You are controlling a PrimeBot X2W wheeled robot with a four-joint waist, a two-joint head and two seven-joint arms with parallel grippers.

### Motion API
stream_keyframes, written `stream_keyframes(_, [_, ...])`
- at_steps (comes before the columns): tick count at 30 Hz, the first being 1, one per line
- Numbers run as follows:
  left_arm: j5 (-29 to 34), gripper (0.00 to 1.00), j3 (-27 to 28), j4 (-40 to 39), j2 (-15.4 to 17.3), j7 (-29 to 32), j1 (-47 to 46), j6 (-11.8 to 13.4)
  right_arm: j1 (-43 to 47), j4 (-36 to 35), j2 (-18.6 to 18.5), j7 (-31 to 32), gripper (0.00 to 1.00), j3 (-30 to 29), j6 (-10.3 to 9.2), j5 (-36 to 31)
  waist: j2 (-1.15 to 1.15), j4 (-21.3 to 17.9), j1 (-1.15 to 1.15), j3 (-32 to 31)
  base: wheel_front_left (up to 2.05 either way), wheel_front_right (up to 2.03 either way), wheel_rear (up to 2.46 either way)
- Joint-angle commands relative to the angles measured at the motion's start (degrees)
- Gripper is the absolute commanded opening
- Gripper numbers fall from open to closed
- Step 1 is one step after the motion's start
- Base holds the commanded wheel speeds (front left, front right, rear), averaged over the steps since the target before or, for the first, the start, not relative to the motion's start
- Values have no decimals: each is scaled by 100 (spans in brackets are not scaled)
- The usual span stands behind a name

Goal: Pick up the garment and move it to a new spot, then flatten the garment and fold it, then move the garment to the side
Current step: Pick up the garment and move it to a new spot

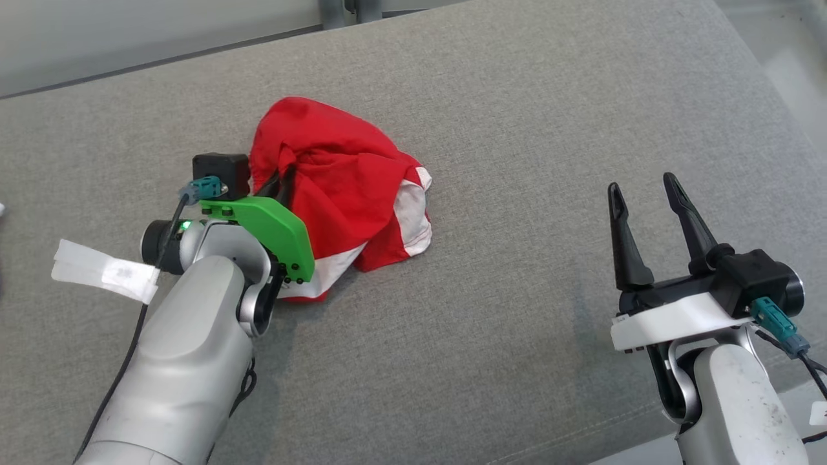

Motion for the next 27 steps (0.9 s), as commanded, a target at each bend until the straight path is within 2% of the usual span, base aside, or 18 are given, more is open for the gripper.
stream_keyframes(1, [45, 0, 16, 47, 25, -39, -98, 11, -40, -20, -7, -17, 100, 4, 0, 21, 0, -184, 0, 166, 0, 0, 0])
stream_keyframes(2, [48, 9, 27, 192, 22, -79, -154, 15, -37, -18, -7, -17, 100, 1, 0, 28, 0, -209, 0, 183, 0, 0, 0])
stream_keyframes(5, [106, 66, 2, 547, 49, -248, -306, -11, -36, -11, -6, -17, 100, 8, 0, 31, 0, -250, 0, 207, 0, 0, 0])
stream_keyframes(6, [126, 100, 2, 639, 49, -331, -352, -21, -34, -5, -6, -17, 100, 3, 0, 29, 0, -252, 0, 205, 0, 0, 0])
stream_keyframes(11, [157, 100, -38, 937, -38, -717, -547, -179, 73, 40, -6, -17, 100, -33, 0, -41, 0, -104, 0, 87, 0, 0, 0])
stream_keyframes(18, [102, 100, -144, 962, -165, -1097, -507, -442, 210, 135, -8, -17, 100, -8, -1, -117, 0, 332, 0, -313, 0, 0, 0])
stream_keyframes(22, [-22, 100, -167, 872, -209, -1133, -221, -564, 319, 207, -8, -17, 100, 31, -1, -143, 0, 601, 0, -592, 0, 0, 0])
stream_keyframes(27, [-293, 100, -149, 854, -160, -897, 240, -627, 466, 283, -9, -17, 100, 65, 0, -166, 0, 814, 0, -875, 0, 0, 0])
